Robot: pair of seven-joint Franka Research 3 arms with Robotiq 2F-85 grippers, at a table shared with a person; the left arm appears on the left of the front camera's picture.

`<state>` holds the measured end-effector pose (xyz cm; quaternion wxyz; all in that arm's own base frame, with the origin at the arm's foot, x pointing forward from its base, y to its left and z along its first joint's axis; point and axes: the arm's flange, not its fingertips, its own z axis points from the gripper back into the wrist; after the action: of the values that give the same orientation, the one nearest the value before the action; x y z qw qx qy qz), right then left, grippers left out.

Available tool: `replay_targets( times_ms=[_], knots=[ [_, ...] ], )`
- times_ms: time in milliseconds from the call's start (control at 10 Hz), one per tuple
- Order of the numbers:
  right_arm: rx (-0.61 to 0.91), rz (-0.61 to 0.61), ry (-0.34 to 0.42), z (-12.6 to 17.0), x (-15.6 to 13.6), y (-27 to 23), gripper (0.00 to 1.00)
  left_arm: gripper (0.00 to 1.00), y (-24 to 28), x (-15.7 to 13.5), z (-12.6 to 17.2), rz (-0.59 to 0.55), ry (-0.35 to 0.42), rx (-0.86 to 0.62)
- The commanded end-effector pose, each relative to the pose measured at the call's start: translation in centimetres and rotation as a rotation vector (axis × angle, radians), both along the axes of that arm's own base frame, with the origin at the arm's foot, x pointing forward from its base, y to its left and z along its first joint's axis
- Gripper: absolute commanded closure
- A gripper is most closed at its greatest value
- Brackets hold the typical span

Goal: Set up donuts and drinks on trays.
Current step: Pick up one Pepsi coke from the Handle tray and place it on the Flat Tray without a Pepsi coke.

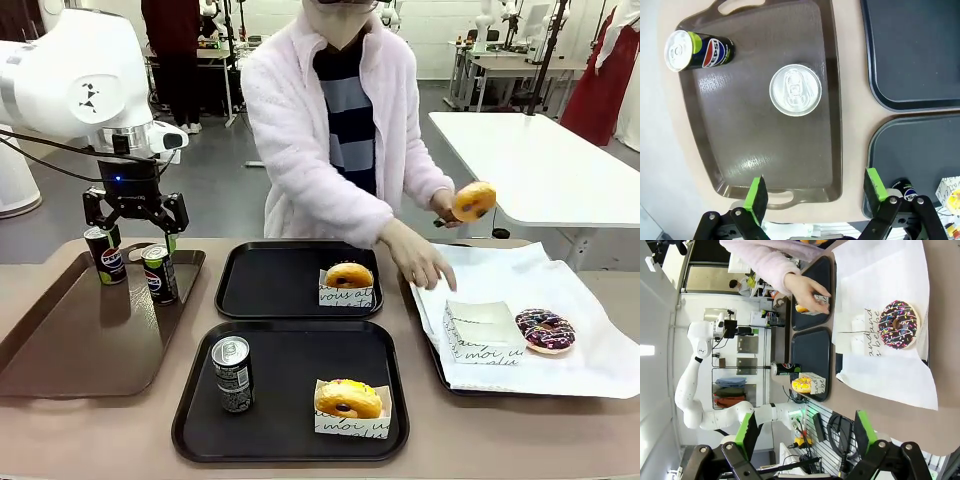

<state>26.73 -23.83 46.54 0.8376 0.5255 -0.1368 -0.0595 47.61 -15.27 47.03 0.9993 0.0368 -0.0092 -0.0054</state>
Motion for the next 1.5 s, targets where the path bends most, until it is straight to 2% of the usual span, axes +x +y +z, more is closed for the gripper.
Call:
replay_targets(
  times_ms=[0, 300, 500, 700, 1000, 1400],
  knots=[
    [0.015, 0.005, -0.02, 0.0, 0.1, -0.1, 0.0, 0.0, 0.9, 1.3, -2.0, 0.0, -0.037, -0.037],
    [0.015, 0.005, -0.02, 0.0, 0.1, -0.1, 0.0, 0.0, 1.5, 4.1, -4.7, 0.009, -0.066, -0.038],
    [0.015, 0.005, -0.02, 0.0, 0.1, -0.1, 0.0, 0.0, 1.8, 5.0, -6.2, 0.036, -0.111, -0.027],
    [0.015, 0.005, -0.02, 0.0, 0.1, -0.1, 0.0, 0.0, 2.3, 6.5, -7.5, 0.056, -0.097, -0.007],
    [0.015, 0.005, -0.02, 0.0, 0.1, -0.1, 0.0, 0.0, 2.7, 6.3, -9.0, 0.054, -0.062, -0.05],
    [0.015, 0.005, -0.02, 0.0, 0.1, -0.1, 0.0, 0.0, 2.4, 6.3, -9.2, 0.053, -0.058, -0.073]
  ],
)
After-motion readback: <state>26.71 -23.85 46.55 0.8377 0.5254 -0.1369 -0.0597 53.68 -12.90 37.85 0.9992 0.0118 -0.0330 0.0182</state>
